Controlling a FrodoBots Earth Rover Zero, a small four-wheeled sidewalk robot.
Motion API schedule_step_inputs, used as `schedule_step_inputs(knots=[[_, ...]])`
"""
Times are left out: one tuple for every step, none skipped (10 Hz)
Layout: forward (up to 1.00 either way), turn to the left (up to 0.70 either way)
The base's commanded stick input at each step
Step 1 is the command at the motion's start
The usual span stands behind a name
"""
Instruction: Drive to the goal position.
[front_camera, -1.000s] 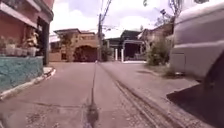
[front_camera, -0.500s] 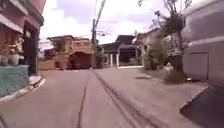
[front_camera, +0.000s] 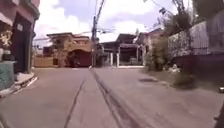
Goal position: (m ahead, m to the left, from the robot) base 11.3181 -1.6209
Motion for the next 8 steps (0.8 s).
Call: schedule_step_inputs(knots=[[1.0,0.0],[1.0,0.0],[1.0,0.0],[1.0,0.0],[1.0,0.0],[1.0,-0.11],[1.0,-0.22],[1.0,0.0]])
